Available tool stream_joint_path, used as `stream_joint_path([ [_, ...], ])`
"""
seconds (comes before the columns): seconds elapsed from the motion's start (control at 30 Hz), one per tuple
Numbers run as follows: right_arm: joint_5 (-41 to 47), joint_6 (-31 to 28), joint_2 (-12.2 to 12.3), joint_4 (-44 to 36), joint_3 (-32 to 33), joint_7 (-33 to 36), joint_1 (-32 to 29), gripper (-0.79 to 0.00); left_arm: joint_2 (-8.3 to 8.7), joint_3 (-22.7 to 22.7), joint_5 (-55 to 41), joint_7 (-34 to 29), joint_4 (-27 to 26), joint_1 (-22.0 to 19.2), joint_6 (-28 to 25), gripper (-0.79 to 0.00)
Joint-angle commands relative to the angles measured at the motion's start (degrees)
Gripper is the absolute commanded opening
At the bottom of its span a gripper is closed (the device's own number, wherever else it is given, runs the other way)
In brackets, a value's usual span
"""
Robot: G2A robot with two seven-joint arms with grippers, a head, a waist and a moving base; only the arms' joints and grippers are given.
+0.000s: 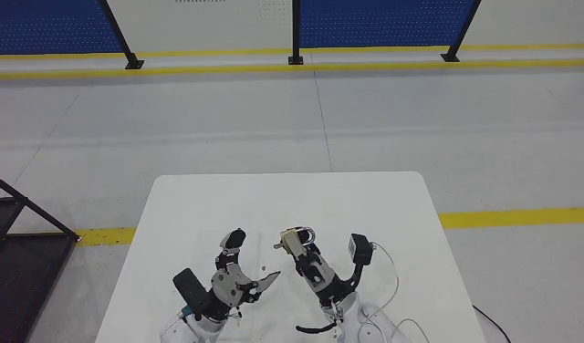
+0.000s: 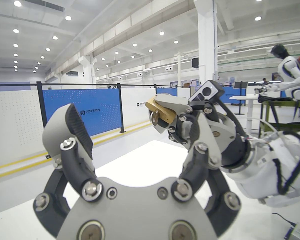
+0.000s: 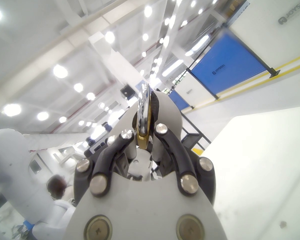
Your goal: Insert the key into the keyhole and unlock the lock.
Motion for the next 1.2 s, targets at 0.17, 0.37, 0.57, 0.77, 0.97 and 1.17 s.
stream_joint_path([
  [0.17,0.1,0.1,0.0,0.0,-0.1,0.2,0.2,-0.785,0.38,-0.1,-3.6,-4.1,-0.7,0.2,-4.3,-0.566],
  [0.37,0.4,0.0,0.0,0.1,0.0,0.4,0.2,-0.785,0.53,0.3,-3.6,-5.1,-0.9,-0.2,-4.5,-0.637],
  [0.57,1.0,-0.5,0.0,0.2,-0.1,1.2,0.3,-0.785,0.63,1.3,-1.9,-5.0,-0.2,-0.8,-3.6,-0.659],
  [0.77,1.2,-0.6,0.0,0.3,-0.3,1.9,0.4,-0.785,0.75,1.8,-1.9,-5.1,0.0,-1.3,-3.4,-0.671],
  [0.97,1.7,-0.6,0.1,0.4,-0.4,2.7,0.5,-0.785,0.91,2.0,-1.3,-5.1,0.1,-1.5,-2.7,-0.665],
  [1.17,1.6,-0.6,0.1,0.1,-0.4,2.9,0.3,-0.785,1.07,2.1,-1.2,-4.9,0.4,-1.5,-2.0,-0.631],
])
